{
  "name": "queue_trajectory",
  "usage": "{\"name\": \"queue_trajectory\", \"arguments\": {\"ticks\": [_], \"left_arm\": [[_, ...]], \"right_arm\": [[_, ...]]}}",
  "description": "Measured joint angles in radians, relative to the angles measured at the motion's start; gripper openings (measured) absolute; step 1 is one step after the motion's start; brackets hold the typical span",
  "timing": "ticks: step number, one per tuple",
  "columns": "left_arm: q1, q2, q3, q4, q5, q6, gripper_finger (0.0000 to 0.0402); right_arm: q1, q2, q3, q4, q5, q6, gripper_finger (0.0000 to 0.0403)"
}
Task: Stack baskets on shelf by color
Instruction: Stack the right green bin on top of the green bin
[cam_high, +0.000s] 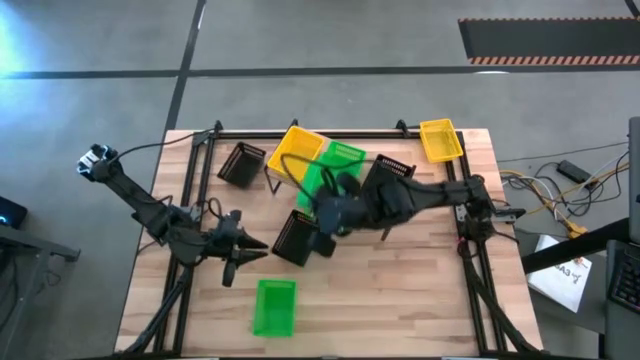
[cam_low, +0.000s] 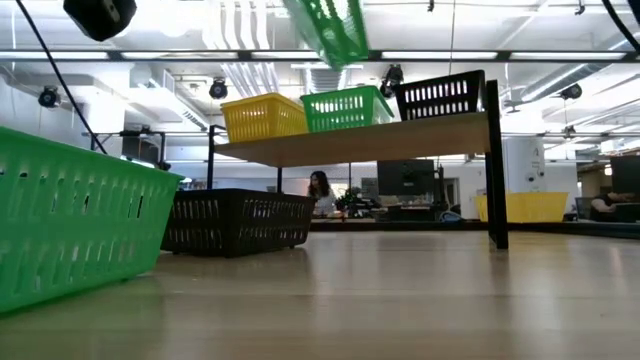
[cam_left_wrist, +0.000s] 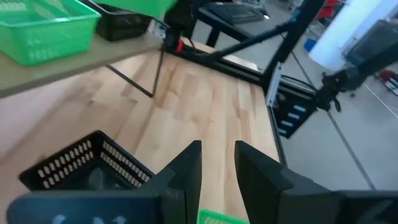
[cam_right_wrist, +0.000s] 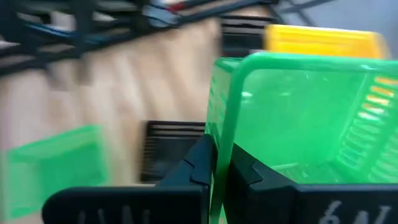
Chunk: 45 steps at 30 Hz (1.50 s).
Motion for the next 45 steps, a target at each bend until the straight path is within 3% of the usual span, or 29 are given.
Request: {"name": "queue_trajectory", "arguments": {"ticks": [6, 14, 22, 39, 45], "left_arm": [[0.000, 0.021, 0.000, 0.002, -0.012, -0.001, 0.0079], [0.000, 0.061, 0.000, 0.058, -0.012, 0.000, 0.0079], [0.001, 0.066, 0.000, 0.061, -0.013, -0.001, 0.0079], [0.001, 0.066, 0.001, 0.081, -0.017, -0.001, 0.0079], [0.001, 0.066, 0.001, 0.082, -0.017, -0.001, 0.0079]], "right_arm": [[-0.139, 0.006, 0.000, -0.134, 0.012, -0.098, 0.0008], [-0.283, 0.040, -0.001, -0.208, -0.160, -0.171, 0.0008], [-0.307, 0.042, -0.006, -0.272, -0.220, -0.199, 0.0008], [-0.311, 0.042, -0.143, -0.259, -0.221, -0.217, 0.0010], [-0.311, 0.042, -0.141, -0.257, -0.221, -0.221, 0.0058]]}}
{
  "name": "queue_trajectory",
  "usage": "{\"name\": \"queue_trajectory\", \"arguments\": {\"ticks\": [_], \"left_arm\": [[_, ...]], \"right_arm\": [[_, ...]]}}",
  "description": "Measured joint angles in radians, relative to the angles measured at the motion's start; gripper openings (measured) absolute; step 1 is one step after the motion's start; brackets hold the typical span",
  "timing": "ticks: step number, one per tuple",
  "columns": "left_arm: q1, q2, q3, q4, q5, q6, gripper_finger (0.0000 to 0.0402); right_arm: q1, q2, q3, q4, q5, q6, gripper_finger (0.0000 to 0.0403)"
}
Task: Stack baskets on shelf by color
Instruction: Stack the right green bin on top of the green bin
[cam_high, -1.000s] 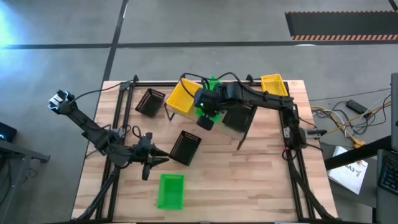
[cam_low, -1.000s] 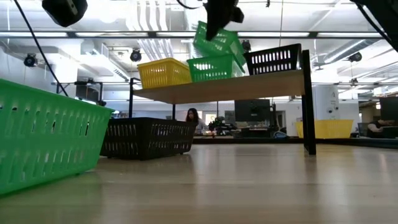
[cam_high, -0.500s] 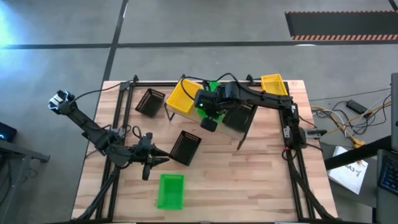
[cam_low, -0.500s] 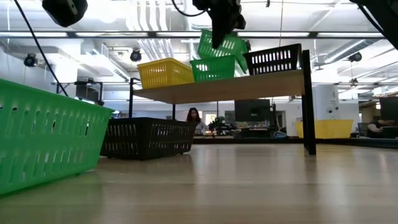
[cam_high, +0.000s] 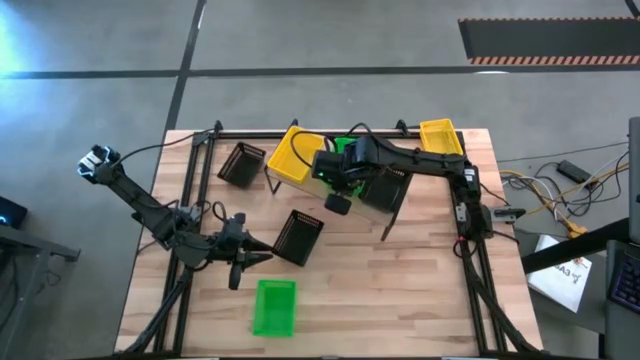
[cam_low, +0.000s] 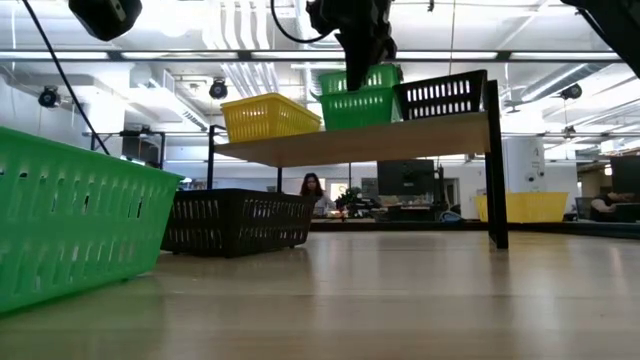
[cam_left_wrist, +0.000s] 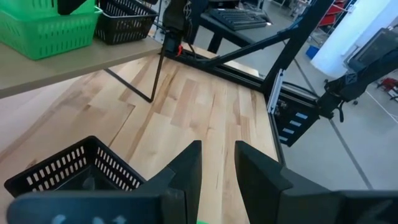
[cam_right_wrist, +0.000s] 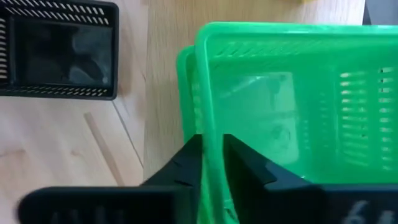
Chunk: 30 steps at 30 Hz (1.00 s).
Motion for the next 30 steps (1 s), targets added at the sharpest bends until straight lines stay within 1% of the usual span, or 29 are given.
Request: {"name": "queue_trajectory", "arguments": {"ticks": [5, 8, 11, 15, 18, 21, 23, 28, 30], "left_arm": [[0.000, 0.000, 0.000, 0.001, 0.000, 0.000, 0.0079], [0.000, 0.000, 0.000, 0.001, 0.001, 0.000, 0.0079], [0.000, 0.000, 0.000, 0.001, 0.004, 0.000, 0.0079], [0.000, 0.000, 0.000, 0.001, 0.006, 0.000, 0.0079], [0.000, 0.000, 0.000, 0.001, 0.006, 0.000, 0.0079], [0.000, 0.000, 0.000, 0.001, 0.006, 0.000, 0.0079], [0.000, 0.000, 0.000, 0.001, 0.008, 0.000, 0.0079], [0.000, 0.000, 0.000, 0.001, 0.016, 0.000, 0.0079], [0.000, 0.000, 0.000, 0.002, 0.019, 0.000, 0.0079]], "right_arm": [[0.002, 0.000, 0.031, 0.003, 0.000, 0.000, 0.0127], [0.010, 0.000, 0.053, 0.003, -0.002, -0.002, 0.0157], [0.020, 0.000, 0.061, 0.002, -0.003, -0.006, 0.0174], [0.033, 0.000, 0.049, 0.002, -0.002, -0.008, 0.0175], [0.034, 0.009, 0.032, 0.002, 0.005, -0.008, 0.0164], [0.034, 0.022, 0.013, 0.009, 0.007, -0.010, 0.0138], [0.033, 0.030, 0.009, 0.032, 0.007, -0.010, 0.0111], [0.033, 0.042, 0.008, 0.112, 0.000, 0.000, 0.0030], [0.033, 0.046, 0.008, 0.140, -0.010, 0.001, 0.0017]]}}
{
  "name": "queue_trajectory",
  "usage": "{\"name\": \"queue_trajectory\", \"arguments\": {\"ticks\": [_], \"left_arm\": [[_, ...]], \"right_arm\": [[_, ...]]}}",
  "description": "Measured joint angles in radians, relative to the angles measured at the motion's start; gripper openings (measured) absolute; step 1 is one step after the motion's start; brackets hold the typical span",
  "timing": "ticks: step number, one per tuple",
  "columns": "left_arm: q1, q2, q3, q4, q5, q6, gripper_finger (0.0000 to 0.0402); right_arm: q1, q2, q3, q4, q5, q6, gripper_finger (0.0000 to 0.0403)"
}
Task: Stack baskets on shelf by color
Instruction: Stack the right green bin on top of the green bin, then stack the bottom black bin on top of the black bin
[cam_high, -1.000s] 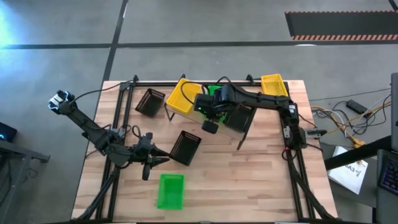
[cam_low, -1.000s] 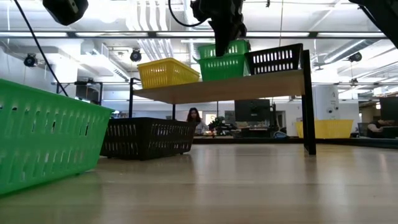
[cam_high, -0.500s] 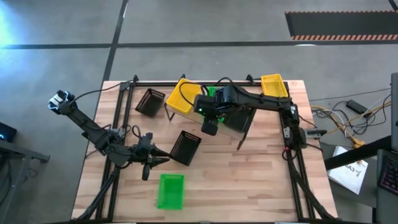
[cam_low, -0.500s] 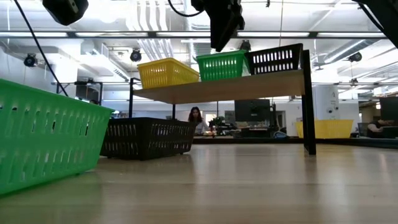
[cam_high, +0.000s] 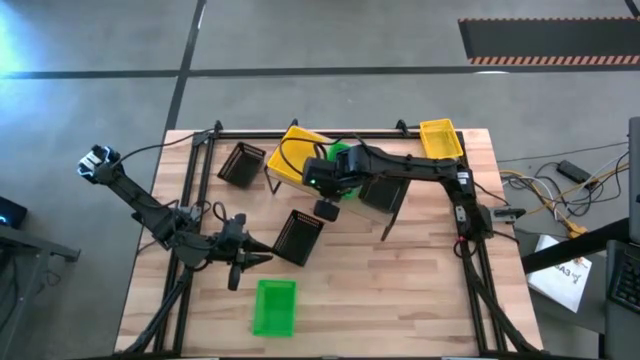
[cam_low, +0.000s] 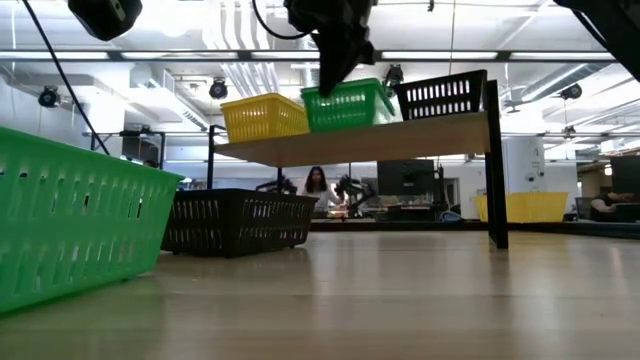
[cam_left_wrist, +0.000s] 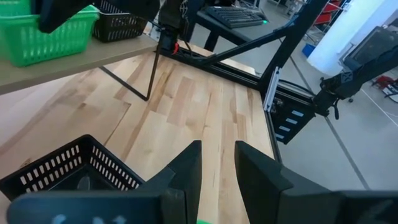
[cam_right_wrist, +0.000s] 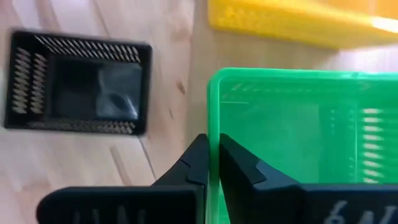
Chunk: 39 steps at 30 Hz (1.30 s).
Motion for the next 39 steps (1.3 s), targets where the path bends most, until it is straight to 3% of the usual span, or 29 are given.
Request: {"name": "queue_trajectory", "arguments": {"ticks": [11, 23, 26, 32, 39], "left_arm": [[-0.001, 0.000, 0.000, 0.000, 0.024, 0.001, 0.0079], [-0.003, 0.000, 0.000, -0.013, 0.171, 0.060, 0.0079], [-0.003, 0.005, 0.000, -0.017, 0.177, 0.062, 0.0079], [0.015, 0.074, -0.002, -0.057, 0.188, 0.086, 0.0079], [0.136, 0.251, 0.038, -0.215, 0.389, 0.228, 0.0080]], "right_arm": [[0.000, 0.002, -0.002, 0.039, -0.008, 0.067, 0.0030], [0.025, -0.065, 0.011, 0.049, 0.021, 0.160, 0.0144], [0.083, -0.100, 0.012, 0.080, 0.041, 0.206, 0.0151], [0.312, -0.117, 0.010, 0.111, 0.233, 0.306, 0.0137], [0.569, -0.073, -0.004, 0.124, 0.405, 0.550, 0.0111]]}}
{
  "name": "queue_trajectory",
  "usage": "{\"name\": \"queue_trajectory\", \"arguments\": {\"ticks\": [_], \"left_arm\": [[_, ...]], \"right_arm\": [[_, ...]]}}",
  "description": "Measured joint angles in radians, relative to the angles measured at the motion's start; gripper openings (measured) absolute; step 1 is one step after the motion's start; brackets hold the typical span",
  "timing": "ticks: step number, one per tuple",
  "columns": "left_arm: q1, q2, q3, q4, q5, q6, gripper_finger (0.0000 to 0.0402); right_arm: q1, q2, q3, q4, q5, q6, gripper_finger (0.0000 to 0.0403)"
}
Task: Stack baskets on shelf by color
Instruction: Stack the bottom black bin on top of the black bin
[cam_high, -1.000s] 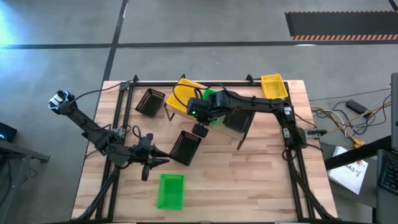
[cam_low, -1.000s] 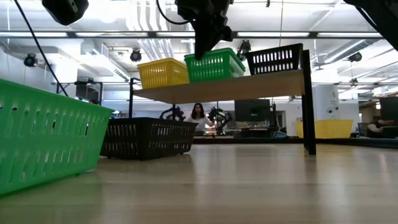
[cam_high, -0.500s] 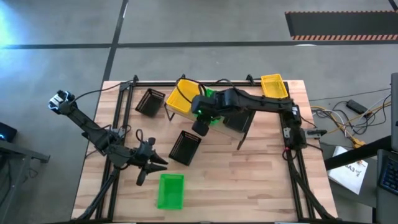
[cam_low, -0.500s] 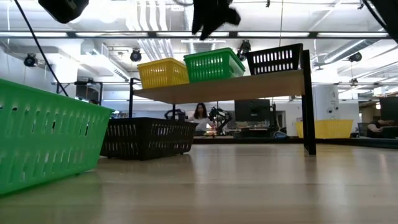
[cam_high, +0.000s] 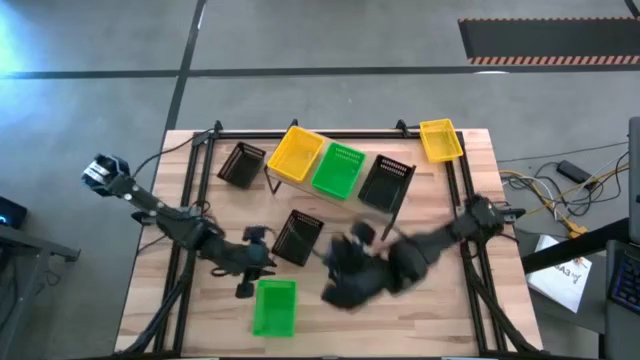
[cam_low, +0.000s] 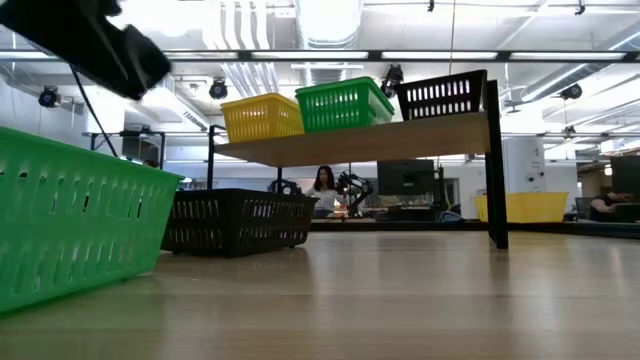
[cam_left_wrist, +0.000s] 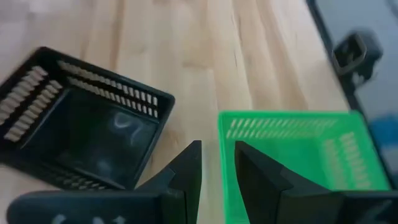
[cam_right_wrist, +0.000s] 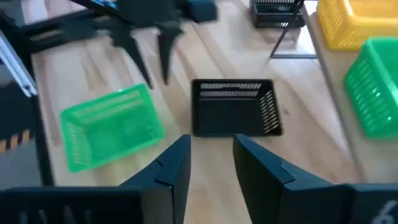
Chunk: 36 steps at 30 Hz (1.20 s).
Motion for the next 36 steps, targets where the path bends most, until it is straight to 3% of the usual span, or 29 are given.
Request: {"name": "queue_trajectory", "arguments": {"ticks": [3, 7, 12, 16, 23, 30, 36], "left_arm": [[0.060, 0.087, 0.041, -0.054, 0.093, 0.120, 0.0091], [0.124, 0.182, 0.102, -0.173, 0.102, 0.224, 0.0126], [0.164, 0.268, 0.114, -0.195, 0.099, 0.310, 0.0163], [0.166, 0.324, 0.114, -0.182, 0.073, 0.358, 0.0165], [0.166, 0.373, 0.114, -0.089, 0.036, 0.357, 0.0111], [0.166, 0.375, 0.151, -0.078, 0.035, 0.359, 0.0017], [0.165, 0.321, 0.244, -0.122, 0.081, 0.408, 0.0003]], "right_arm": [[0.081, 0.022, -0.001, -0.001, 0.097, 0.117, 0.0101], [0.147, 0.037, -0.001, -0.004, 0.184, 0.249, 0.0087], [0.179, 0.038, -0.001, -0.008, 0.192, 0.333, 0.0070], [0.192, 0.038, -0.002, -0.008, 0.192, 0.352, 0.0062], [0.201, 0.038, -0.002, -0.007, 0.190, 0.358, 0.0058], [0.212, 0.037, 0.002, -0.008, 0.164, 0.353, 0.0058], [0.214, 0.036, 0.002, -0.048, 0.089, 0.330, 0.0058]]}}
